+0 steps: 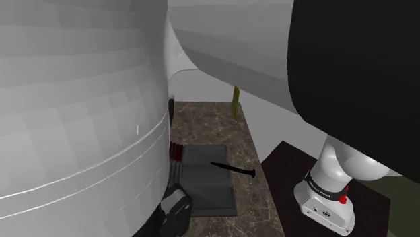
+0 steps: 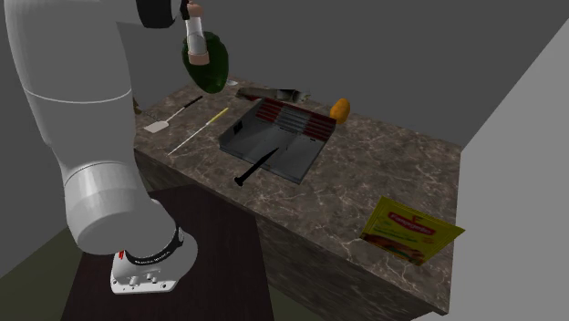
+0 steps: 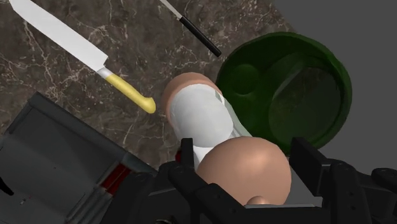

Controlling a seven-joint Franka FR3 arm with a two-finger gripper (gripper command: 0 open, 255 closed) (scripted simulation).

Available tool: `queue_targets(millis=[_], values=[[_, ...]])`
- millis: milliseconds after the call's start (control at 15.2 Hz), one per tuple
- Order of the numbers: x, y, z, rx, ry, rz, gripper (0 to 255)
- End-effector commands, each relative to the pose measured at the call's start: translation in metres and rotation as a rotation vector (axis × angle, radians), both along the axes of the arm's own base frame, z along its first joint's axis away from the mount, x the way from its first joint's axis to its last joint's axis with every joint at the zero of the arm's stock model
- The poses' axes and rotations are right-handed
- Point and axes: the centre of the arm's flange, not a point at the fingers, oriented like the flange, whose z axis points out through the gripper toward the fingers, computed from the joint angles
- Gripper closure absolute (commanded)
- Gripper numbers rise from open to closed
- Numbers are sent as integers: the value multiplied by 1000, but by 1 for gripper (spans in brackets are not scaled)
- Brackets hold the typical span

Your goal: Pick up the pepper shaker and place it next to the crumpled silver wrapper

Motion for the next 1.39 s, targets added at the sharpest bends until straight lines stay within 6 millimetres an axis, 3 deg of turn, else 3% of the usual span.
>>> queue_targets(millis=[0,1320], values=[[-1,-1,-10,1,0,0,255],[-1,-1,-116,1,0,0,255]])
